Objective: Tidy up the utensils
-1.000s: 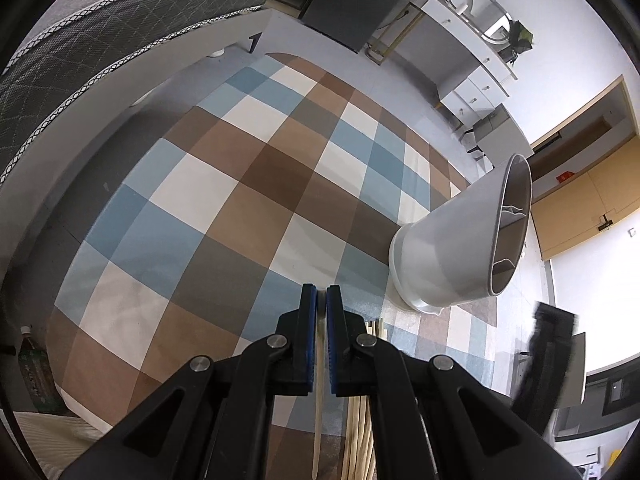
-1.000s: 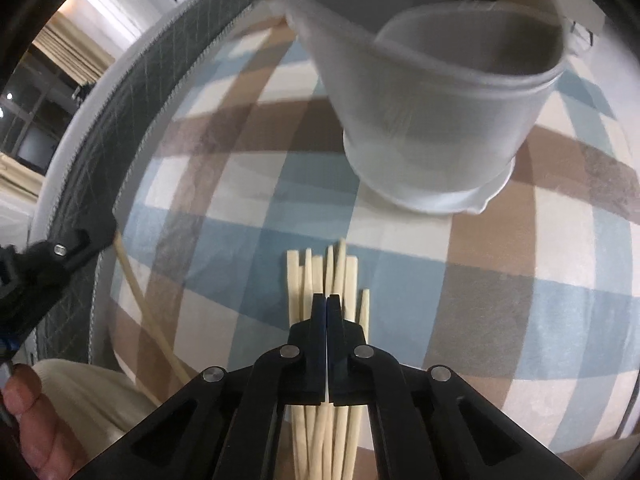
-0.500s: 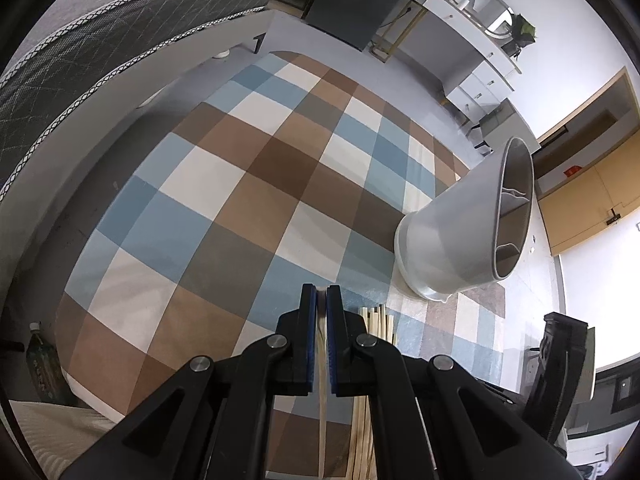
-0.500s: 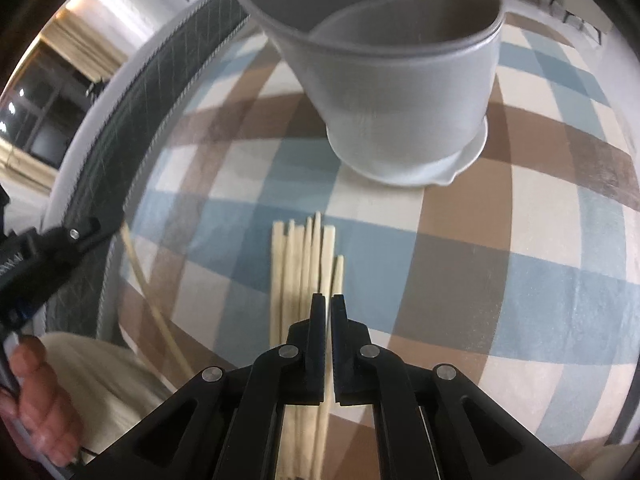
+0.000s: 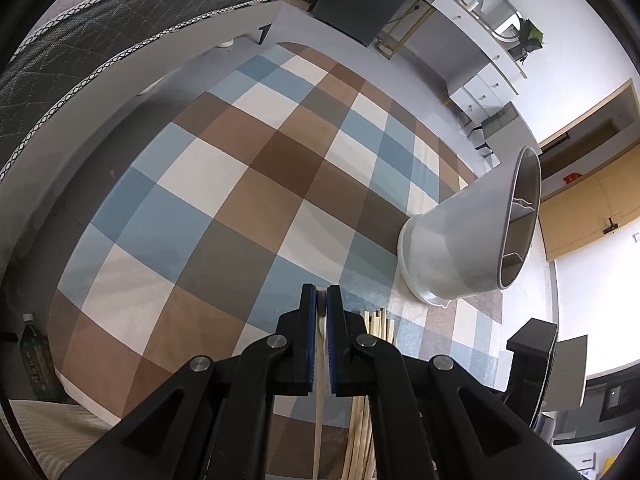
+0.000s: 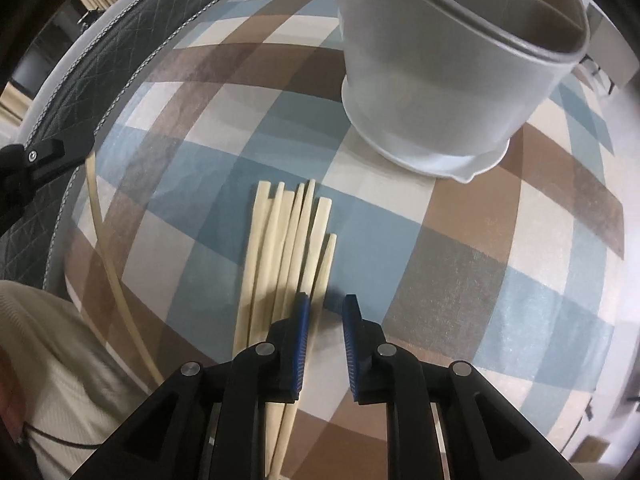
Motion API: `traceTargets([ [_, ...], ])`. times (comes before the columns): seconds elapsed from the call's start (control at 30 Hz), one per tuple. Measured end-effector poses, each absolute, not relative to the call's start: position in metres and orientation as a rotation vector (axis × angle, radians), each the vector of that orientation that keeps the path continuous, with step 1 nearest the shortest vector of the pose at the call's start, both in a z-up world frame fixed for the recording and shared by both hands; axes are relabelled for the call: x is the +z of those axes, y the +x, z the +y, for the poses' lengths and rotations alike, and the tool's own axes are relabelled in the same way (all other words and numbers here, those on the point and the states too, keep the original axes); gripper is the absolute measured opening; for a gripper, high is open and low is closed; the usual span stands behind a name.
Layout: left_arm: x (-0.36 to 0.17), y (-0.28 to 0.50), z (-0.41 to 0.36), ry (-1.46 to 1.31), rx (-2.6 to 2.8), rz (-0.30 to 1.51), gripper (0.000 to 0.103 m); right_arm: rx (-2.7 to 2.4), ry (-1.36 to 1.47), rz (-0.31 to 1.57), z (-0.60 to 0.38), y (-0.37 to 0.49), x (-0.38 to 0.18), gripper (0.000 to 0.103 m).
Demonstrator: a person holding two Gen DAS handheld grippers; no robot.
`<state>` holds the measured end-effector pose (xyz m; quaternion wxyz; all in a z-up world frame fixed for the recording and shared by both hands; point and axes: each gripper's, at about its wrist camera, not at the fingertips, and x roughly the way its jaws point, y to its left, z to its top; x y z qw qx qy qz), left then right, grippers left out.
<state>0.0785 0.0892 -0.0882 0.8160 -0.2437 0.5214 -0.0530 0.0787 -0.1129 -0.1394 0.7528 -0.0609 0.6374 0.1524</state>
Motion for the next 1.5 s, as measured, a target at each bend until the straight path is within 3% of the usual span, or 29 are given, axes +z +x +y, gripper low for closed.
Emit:
traceTargets([
  [0.3,-0.086,0.080,0.089,-0.527,-0.121,1.111,0.000,0.327,-0.232,1.394,-0.107,0.076,-0.139,0.014],
  [0.43,-0.086,0.080,0.092,-0.535,-0.112,1.108,0.000,0.310,-0.258,1.382,-0.089,0.072,-0.139,0.027],
  [0.5,-0.087,0.079,0.094,-0.537,-0.108,1.112,0.000,0.304,-0.273,1.361,-0.080,0.070,-0.139,0.028],
  [0.6,-0.086,0.078,0.095,-0.535,-0.103,1.115,0.000,0.296,-0.251,1.322,-0.074,0.069,-0.138,0.020],
  [0.63,-0.084,0.077,0.095,-0.530,-0.105,1.111,0.000,0.299,-0.250,1.305,-0.073,0.069,-0.137,0.006],
  [0.67,-0.083,0.077,0.095,-0.525,-0.106,1.107,0.000,0.300,-0.250,1.294,-0.073,0.069,-0.137,0.005],
  [0.97,-0.065,0.063,0.077,-0.405,-0.143,1.061,0.000,0.329,0.041,1.040,-0.118,0.064,-0.089,0.005],
  [1.23,-0.034,0.047,0.048,-0.256,-0.205,1.001,0.000,0.367,0.124,0.796,-0.153,0.028,-0.039,0.004],
  [1.5,-0.025,0.035,0.030,-0.187,-0.210,0.999,0.000,0.390,0.186,0.703,-0.182,0.012,-0.028,0.000],
])
